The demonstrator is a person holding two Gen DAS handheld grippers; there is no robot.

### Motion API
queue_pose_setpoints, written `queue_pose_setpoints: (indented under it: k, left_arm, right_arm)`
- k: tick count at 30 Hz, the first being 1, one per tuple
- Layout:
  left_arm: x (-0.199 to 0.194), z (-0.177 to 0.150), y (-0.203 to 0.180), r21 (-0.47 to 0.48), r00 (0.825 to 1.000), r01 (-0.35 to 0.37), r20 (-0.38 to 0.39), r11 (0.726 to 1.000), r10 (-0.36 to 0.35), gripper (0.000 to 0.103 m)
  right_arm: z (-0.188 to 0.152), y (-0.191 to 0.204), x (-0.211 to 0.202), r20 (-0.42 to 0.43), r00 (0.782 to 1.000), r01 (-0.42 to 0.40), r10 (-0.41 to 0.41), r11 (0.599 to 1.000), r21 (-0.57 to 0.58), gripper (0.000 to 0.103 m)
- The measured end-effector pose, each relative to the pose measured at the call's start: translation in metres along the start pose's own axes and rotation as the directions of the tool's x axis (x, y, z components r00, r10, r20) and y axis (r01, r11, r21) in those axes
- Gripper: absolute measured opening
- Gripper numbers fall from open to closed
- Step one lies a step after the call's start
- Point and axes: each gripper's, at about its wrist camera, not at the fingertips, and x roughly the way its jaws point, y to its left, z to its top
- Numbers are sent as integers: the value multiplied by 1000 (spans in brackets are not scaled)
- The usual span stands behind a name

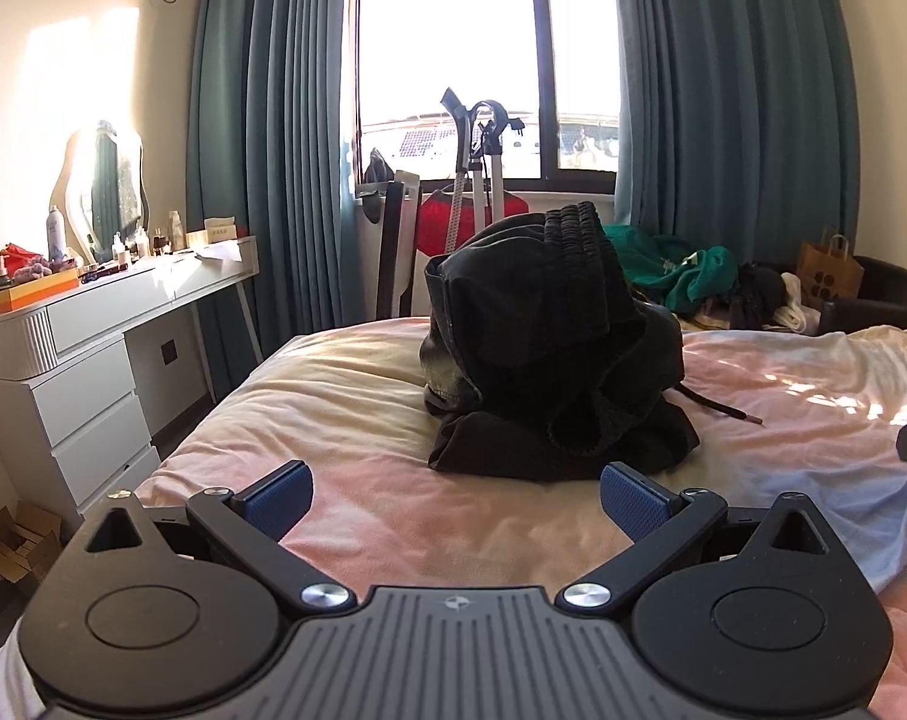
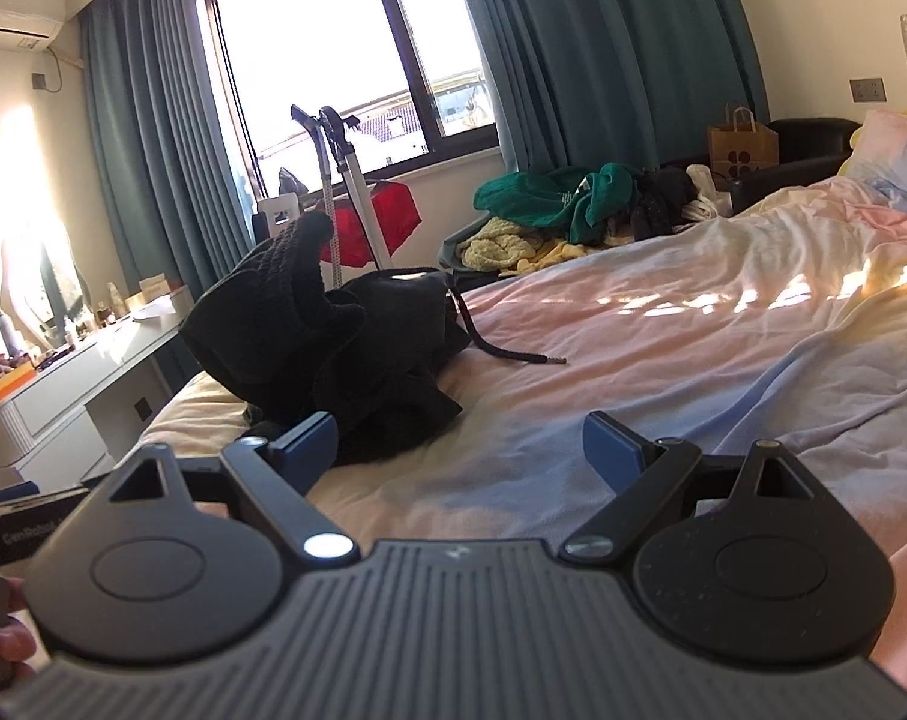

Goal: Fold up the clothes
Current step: 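Lower the right gripper onto the black hoodie and grasp its hem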

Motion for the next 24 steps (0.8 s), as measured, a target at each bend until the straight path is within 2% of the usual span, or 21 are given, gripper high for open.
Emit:
queue_pose_setpoints:
  k: [4,5,7,8,12,15,18,21,22,24]
  left_arm:
    - [-1,6,15,-62,1000,2,16,998,-1,103]
    - [-1,7,19,-76,1000,9,20,997,-8,103]
    - [-1,10,28,-97,999,22,35,995,-18,103]
    - [-1,11,33,-105,999,20,46,994,-15,103]
    - [6,13,58,-152,999,6,43,988,0,103]
    - [16,9,81,-222,1000,-4,18,975,8,103]
    - [20,2,103,-277,1000,-10,11,961,13,103]
    - [21,-3,117,-295,1000,-22,14,955,27,103]
    - [23,-4,121,-304,1000,-23,7,952,26,103]
    - [28,-6,129,-337,1000,-9,-5,941,8,103]
  right_arm:
    - [-9,-6,25,-75,997,-24,31,995,97,90]
    - [-12,-4,36,-110,993,-27,39,993,113,87]
    - [-17,6,57,-174,984,-25,42,994,102,72]
    - [-17,12,69,-191,980,-28,45,995,94,72]
    - [-18,39,113,-194,974,-85,113,986,146,72]
    - [-22,62,155,-186,974,-96,127,981,168,72]
    - [-26,79,197,-182,977,-74,114,974,214,70]
    - [-29,88,225,-179,983,3,40,973,231,55]
    - [-30,87,232,-178,984,28,18,967,254,46]
    - [-32,82,244,-165,986,63,-11,948,313,45]
